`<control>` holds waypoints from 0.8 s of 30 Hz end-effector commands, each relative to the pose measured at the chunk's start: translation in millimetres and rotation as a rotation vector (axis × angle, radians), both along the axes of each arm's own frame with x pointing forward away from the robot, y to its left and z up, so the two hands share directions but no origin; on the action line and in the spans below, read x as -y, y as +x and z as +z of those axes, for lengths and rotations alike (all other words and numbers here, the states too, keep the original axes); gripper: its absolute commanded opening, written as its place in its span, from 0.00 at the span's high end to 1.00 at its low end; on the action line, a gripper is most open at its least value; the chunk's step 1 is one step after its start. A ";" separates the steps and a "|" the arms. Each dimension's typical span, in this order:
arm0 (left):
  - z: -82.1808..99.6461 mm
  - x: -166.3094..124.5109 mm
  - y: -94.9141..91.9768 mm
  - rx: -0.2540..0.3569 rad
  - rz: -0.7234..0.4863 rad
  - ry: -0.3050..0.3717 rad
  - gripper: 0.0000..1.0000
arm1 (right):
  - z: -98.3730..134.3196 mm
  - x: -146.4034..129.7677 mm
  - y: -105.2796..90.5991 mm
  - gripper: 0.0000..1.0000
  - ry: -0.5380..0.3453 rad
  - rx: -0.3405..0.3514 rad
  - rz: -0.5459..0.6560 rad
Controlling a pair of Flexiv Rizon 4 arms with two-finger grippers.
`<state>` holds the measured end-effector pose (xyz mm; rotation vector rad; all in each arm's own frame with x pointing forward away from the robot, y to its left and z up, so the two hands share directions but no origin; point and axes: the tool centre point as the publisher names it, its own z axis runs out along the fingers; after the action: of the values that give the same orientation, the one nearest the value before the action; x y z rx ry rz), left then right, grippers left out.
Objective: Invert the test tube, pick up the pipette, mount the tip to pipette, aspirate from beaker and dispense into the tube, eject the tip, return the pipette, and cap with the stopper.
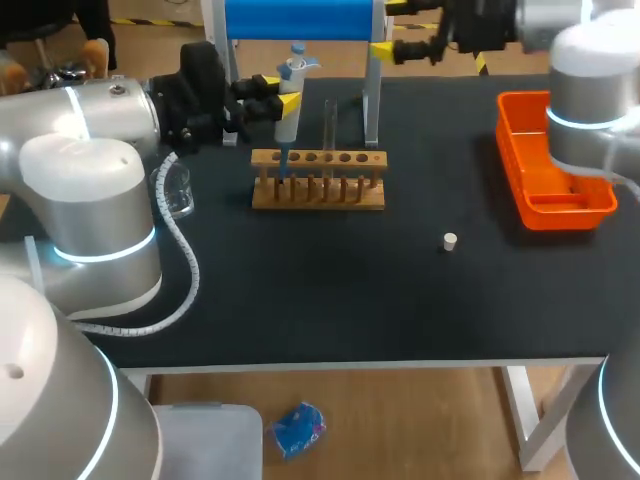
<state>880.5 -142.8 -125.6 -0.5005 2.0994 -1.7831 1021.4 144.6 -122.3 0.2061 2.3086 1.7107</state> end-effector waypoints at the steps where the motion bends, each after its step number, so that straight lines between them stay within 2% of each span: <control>1: 0.4 -0.4 0.0 0.000 -0.001 -0.001 1.00 | -12.1 -37.4 28.4 0.00 -0.025 -0.015 0.001; 9: 0.4 -0.4 0.0 0.000 -0.001 -0.001 1.00 | -23.0 -38.8 35.4 0.00 -0.034 -0.029 -0.024; 24: 0.4 -0.4 0.0 0.000 -0.001 -0.001 1.00 | -23.6 -37.7 36.2 0.00 -0.030 -0.020 -0.045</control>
<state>880.3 -143.2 -125.4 -0.5022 2.1004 -1.7807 1058.4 183.0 -146.5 0.2678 2.3221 1.6607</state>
